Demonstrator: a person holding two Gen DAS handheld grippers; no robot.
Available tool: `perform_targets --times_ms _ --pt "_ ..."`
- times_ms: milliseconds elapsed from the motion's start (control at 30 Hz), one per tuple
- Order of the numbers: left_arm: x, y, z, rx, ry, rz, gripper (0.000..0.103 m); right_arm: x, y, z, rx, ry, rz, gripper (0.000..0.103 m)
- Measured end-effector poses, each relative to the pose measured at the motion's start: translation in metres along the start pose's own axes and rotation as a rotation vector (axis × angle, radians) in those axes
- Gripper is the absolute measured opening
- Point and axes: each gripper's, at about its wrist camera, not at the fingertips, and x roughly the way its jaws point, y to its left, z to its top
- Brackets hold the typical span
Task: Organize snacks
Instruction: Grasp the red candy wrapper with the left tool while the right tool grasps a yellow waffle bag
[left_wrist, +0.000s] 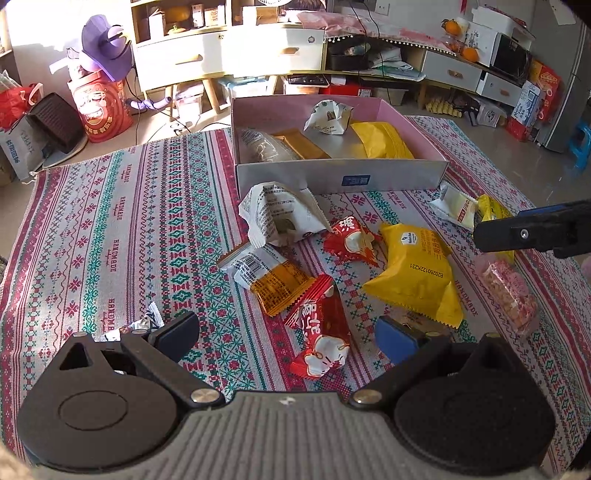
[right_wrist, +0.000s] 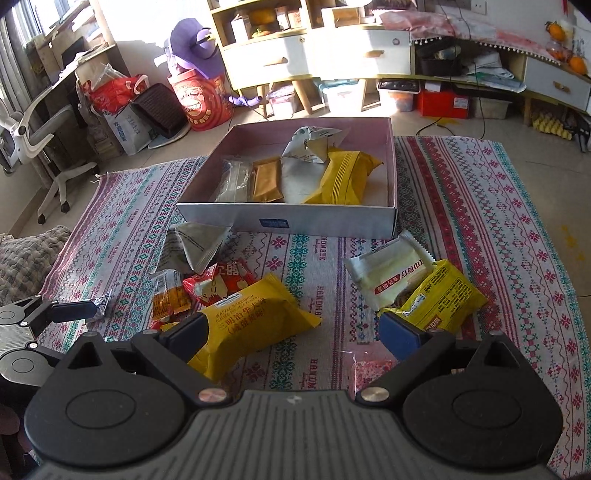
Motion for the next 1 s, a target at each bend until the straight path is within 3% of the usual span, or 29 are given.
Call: perform_targets --times_ms 267,467,600,833,1000 --pt "0.012 -0.005 -0.003 0.001 0.028 0.007 0.100 0.020 0.007 0.002 0.073 0.035 0.025 0.098" --pt "0.023 -0.007 -0.008 -0.001 0.064 0.020 0.085 0.036 0.016 0.005 0.137 0.052 0.084 0.098" --pt "0.026 -0.009 -0.011 0.004 0.076 0.018 0.077 0.049 0.021 0.002 0.132 0.086 0.068 0.095" --pt "0.023 -0.009 -0.010 -0.019 0.082 0.005 0.056 0.052 0.026 -0.007 0.075 0.128 0.011 0.080" --pt "0.023 -0.003 -0.008 -0.035 0.089 0.017 0.043 0.053 0.024 -0.012 0.048 0.157 -0.034 0.062"
